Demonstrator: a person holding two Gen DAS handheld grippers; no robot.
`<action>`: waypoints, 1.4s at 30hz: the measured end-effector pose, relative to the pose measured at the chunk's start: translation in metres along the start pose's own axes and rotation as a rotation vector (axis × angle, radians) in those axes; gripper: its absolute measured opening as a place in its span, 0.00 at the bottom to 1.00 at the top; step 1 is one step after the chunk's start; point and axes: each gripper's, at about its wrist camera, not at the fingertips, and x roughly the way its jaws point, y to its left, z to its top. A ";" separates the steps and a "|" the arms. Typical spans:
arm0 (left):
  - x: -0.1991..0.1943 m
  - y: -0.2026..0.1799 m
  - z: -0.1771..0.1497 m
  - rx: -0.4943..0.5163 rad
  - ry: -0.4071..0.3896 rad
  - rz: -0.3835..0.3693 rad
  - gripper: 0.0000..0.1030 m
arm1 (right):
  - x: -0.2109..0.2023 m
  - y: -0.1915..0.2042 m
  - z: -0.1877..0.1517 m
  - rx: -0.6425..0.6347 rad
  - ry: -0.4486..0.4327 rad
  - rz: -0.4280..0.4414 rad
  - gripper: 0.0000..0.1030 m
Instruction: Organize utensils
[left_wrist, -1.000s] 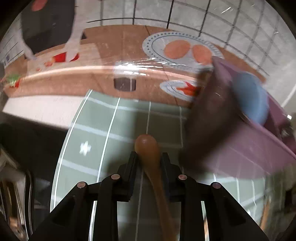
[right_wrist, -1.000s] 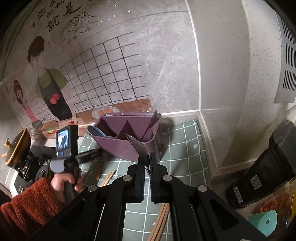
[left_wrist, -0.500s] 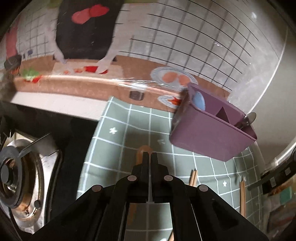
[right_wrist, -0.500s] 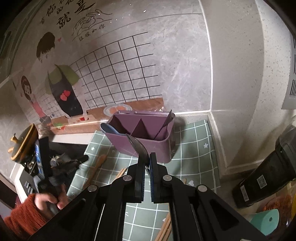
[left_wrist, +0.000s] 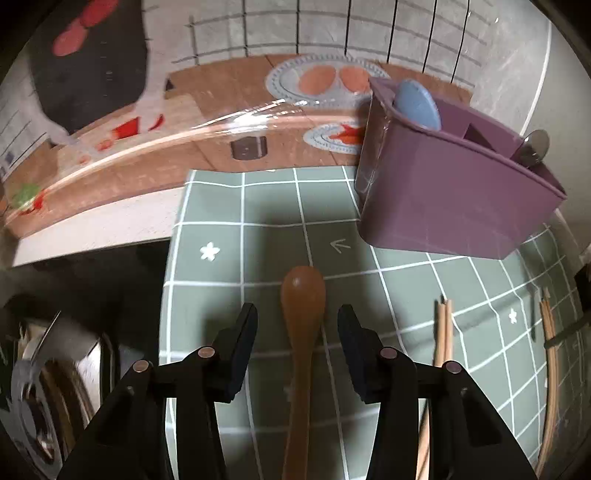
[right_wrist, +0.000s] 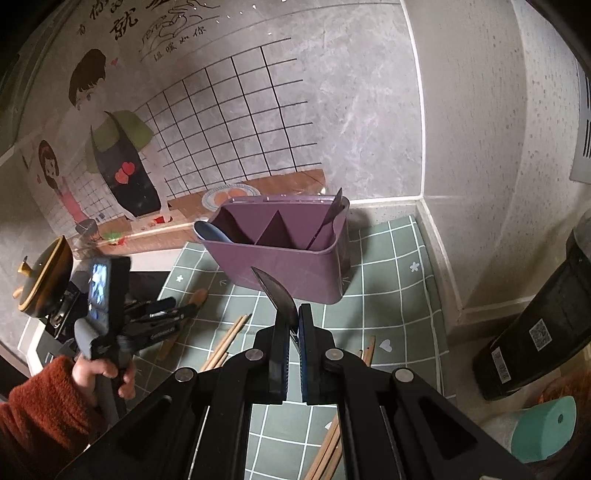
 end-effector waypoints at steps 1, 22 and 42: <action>0.004 -0.001 0.003 0.018 0.013 0.009 0.42 | 0.001 0.000 -0.001 0.002 0.004 -0.005 0.04; -0.070 0.018 -0.037 -0.170 -0.108 -0.194 0.28 | -0.001 0.017 -0.007 0.027 0.033 0.022 0.04; -0.230 -0.018 0.105 -0.132 -0.630 -0.379 0.28 | -0.062 0.055 0.113 -0.080 -0.236 0.006 0.04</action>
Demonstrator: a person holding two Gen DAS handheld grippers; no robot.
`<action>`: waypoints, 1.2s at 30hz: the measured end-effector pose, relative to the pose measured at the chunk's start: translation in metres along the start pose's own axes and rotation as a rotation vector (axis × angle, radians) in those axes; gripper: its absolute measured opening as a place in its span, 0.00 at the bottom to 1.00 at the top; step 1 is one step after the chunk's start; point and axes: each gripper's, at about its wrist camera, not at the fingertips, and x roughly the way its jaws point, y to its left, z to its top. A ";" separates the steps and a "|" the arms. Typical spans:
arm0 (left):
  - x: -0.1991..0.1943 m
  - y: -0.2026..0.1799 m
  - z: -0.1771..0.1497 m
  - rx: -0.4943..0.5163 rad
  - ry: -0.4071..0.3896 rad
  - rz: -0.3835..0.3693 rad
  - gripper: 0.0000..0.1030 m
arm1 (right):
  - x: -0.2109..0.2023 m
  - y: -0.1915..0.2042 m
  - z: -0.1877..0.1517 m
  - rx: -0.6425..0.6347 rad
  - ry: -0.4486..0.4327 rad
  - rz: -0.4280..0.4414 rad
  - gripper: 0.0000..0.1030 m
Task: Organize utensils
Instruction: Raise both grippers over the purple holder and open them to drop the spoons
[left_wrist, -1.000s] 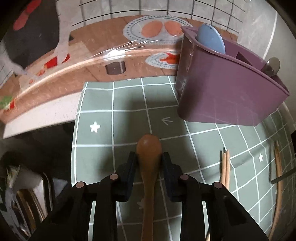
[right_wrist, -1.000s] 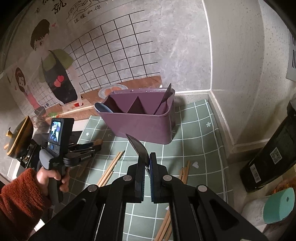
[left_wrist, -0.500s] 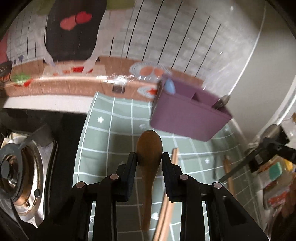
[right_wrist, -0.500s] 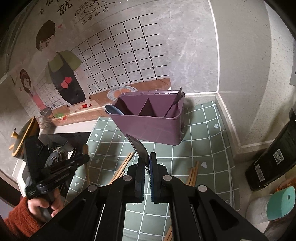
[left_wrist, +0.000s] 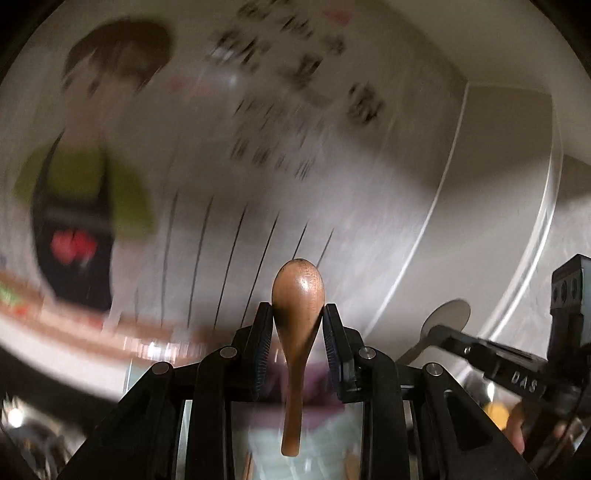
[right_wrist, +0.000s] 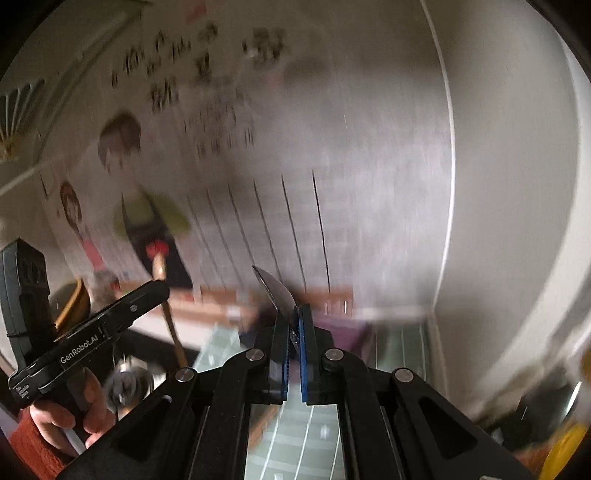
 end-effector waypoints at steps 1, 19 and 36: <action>0.007 -0.002 0.007 0.006 -0.032 0.005 0.28 | 0.001 0.000 0.008 -0.008 -0.015 -0.011 0.04; 0.147 0.053 -0.069 -0.069 0.084 0.087 0.28 | 0.115 -0.036 -0.026 0.046 0.146 -0.080 0.04; 0.098 0.040 -0.078 -0.076 0.200 0.072 0.30 | 0.121 -0.061 -0.060 0.048 0.269 -0.093 0.07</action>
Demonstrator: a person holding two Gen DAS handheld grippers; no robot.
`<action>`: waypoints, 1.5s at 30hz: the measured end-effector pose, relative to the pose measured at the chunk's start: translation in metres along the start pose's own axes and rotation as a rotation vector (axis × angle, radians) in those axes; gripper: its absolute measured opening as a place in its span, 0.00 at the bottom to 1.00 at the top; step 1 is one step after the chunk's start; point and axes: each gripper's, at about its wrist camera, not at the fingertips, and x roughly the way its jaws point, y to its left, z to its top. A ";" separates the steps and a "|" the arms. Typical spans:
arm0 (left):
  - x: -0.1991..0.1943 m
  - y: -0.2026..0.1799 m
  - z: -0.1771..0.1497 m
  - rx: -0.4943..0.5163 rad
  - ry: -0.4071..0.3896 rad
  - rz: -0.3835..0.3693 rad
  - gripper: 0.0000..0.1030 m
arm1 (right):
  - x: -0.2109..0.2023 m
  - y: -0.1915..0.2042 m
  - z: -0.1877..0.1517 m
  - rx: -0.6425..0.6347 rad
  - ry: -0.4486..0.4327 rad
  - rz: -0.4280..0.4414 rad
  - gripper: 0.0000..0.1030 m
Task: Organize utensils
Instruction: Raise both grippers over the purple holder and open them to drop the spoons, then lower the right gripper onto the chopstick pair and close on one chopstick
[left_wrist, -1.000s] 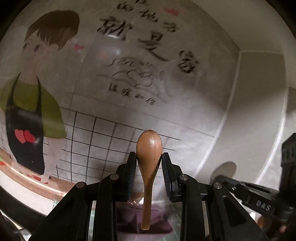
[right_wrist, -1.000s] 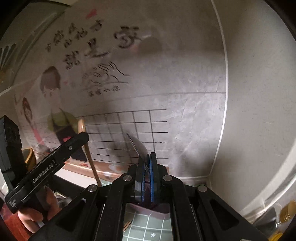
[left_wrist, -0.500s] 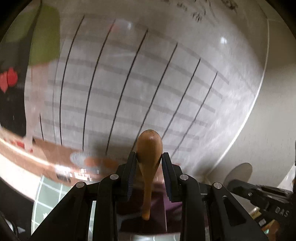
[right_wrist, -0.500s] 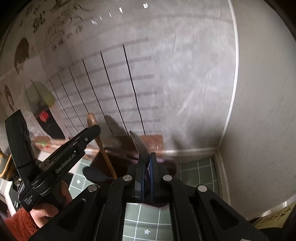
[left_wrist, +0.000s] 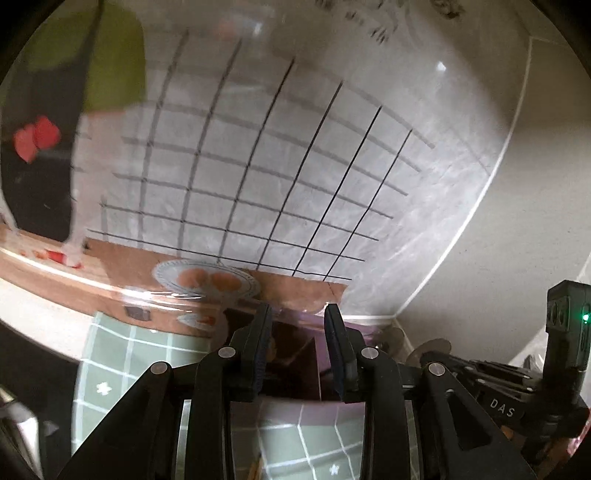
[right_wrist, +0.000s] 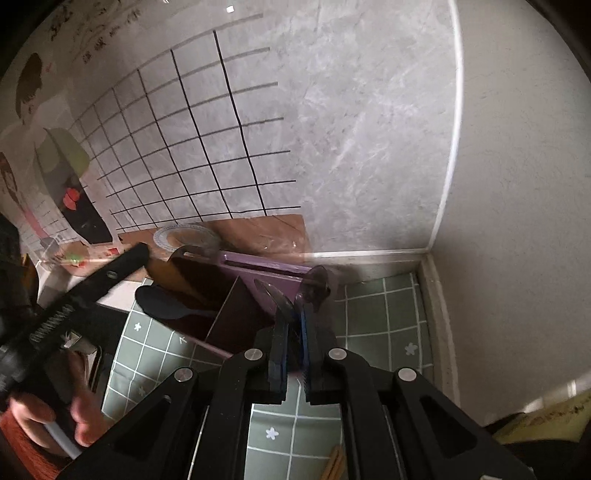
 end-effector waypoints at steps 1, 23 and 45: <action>-0.010 -0.002 -0.001 0.016 0.003 0.017 0.31 | -0.004 0.000 -0.002 -0.004 -0.008 -0.002 0.08; -0.148 0.043 -0.141 0.120 0.216 0.087 0.31 | -0.135 0.009 -0.123 -0.042 -0.016 -0.193 0.38; -0.216 0.021 -0.262 0.111 0.249 0.145 0.31 | -0.089 0.011 -0.274 0.087 0.186 -0.124 0.17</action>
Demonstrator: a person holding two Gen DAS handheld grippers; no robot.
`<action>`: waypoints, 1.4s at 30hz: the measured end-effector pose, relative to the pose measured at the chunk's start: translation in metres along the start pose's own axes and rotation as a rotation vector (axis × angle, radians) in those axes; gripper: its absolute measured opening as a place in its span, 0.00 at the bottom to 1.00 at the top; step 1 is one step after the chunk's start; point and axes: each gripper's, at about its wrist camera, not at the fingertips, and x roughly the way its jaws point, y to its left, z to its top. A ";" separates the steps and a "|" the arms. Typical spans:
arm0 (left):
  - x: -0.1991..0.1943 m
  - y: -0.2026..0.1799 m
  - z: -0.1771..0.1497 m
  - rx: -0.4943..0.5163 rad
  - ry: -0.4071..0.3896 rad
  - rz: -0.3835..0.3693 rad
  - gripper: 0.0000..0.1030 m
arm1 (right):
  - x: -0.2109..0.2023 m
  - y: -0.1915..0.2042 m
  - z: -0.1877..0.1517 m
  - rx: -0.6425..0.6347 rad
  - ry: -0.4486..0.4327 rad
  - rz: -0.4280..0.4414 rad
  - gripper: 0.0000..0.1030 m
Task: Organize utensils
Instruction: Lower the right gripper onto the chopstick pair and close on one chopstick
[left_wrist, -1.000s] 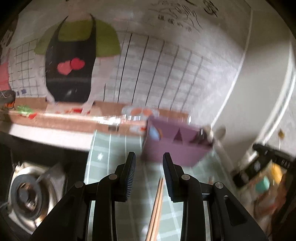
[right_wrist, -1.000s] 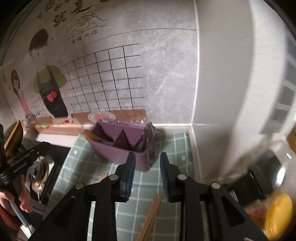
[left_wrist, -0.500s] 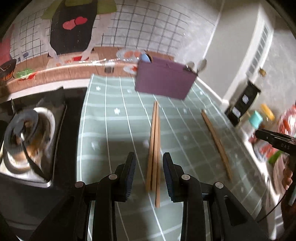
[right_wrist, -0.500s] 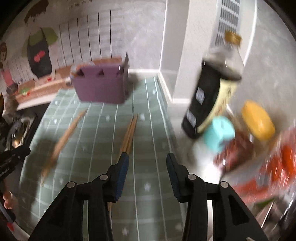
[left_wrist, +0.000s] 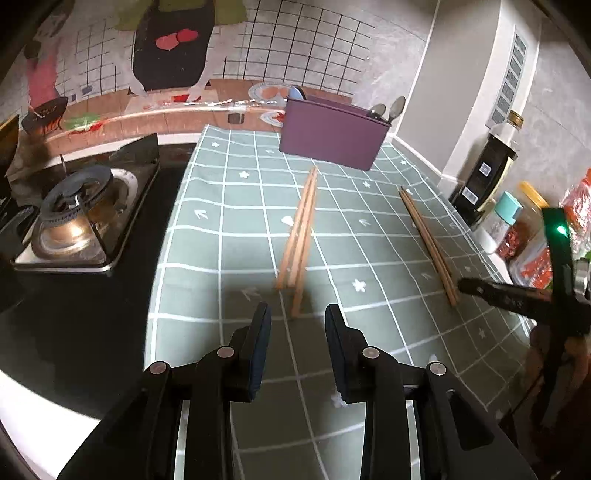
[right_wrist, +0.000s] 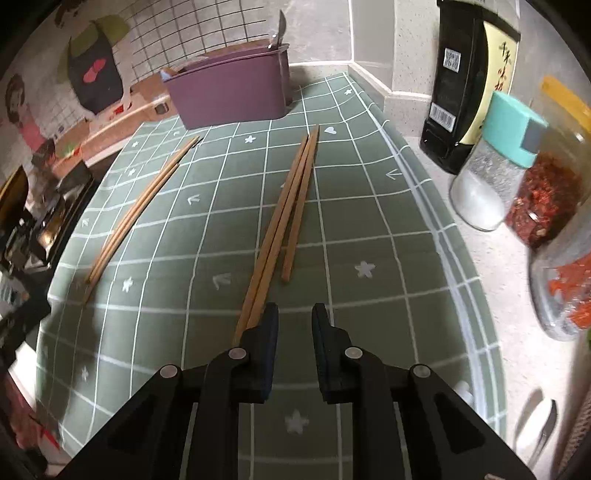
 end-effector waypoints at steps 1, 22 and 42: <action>0.000 0.000 -0.001 -0.004 0.003 0.002 0.31 | 0.003 0.000 0.002 0.003 0.001 0.008 0.17; 0.003 -0.004 -0.016 0.031 0.007 0.014 0.31 | 0.032 0.010 0.033 -0.035 -0.040 0.005 0.08; 0.059 -0.009 0.007 -0.018 0.087 0.093 0.27 | -0.020 -0.020 0.021 0.022 -0.090 0.002 0.06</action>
